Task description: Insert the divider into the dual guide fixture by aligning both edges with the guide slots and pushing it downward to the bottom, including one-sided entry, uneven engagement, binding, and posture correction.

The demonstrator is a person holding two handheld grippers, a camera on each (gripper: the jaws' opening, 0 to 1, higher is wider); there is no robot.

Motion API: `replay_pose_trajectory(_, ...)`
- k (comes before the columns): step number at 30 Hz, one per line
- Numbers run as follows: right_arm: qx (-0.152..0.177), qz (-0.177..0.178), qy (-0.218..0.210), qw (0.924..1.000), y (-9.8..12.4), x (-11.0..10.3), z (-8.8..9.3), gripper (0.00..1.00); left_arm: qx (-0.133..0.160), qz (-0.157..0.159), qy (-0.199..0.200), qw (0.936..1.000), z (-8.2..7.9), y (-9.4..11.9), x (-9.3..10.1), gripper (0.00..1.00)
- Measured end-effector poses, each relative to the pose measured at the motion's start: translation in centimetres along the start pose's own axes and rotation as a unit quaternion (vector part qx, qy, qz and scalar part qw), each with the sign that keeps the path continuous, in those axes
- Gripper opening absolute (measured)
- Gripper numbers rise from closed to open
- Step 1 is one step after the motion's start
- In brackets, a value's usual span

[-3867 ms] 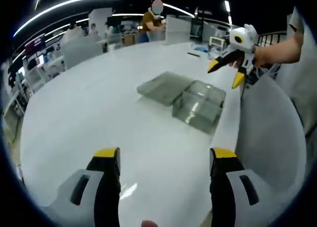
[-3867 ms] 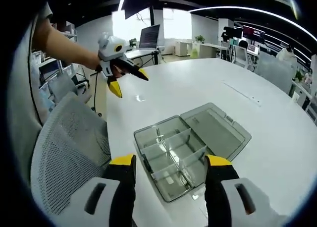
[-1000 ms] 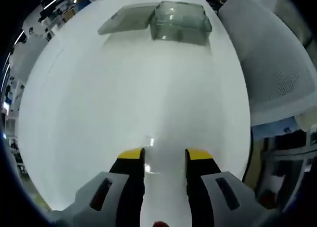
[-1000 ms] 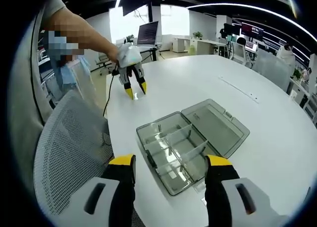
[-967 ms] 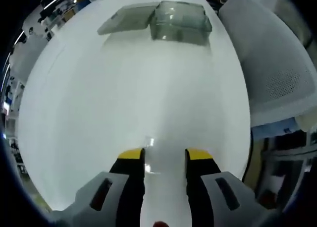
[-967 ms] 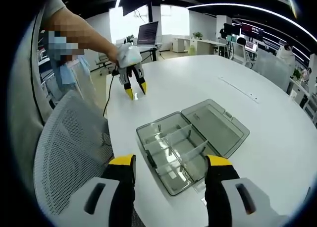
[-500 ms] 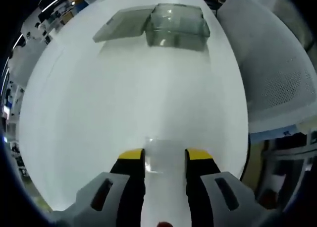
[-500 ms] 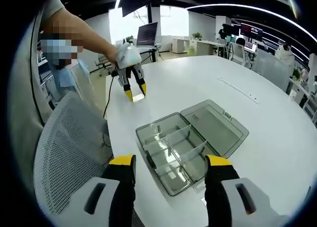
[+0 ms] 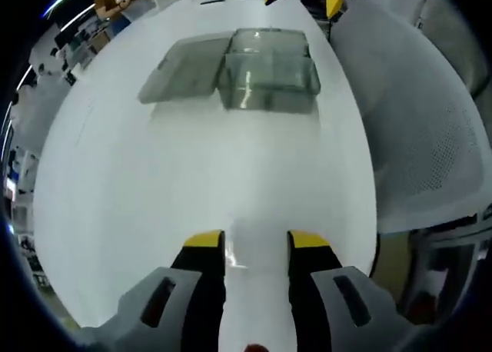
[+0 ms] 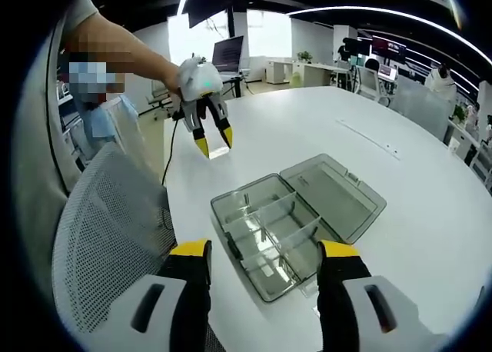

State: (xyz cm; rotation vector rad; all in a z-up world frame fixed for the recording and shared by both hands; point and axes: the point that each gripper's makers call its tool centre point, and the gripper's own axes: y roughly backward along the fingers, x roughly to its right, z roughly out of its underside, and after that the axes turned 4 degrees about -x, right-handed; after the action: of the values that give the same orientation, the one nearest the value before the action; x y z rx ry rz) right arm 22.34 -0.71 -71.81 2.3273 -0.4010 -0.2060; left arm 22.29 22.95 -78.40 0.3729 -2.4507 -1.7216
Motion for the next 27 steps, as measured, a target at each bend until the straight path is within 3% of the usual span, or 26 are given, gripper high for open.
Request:
replay_pose_trajectory(19,0.003,-0.003,-0.008,1.0,0.1,-0.1,0.2,0.5,0.052,-0.019,-0.038,0.9977,-6.2,1.7,0.5,0.28)
replay_pose_trajectory(27,0.004,-0.006,-0.01,0.9999,0.1,-0.1,-0.1,0.5,0.073,-0.027,-0.042,0.9961,-8.0,2.3,1.0,0.28)
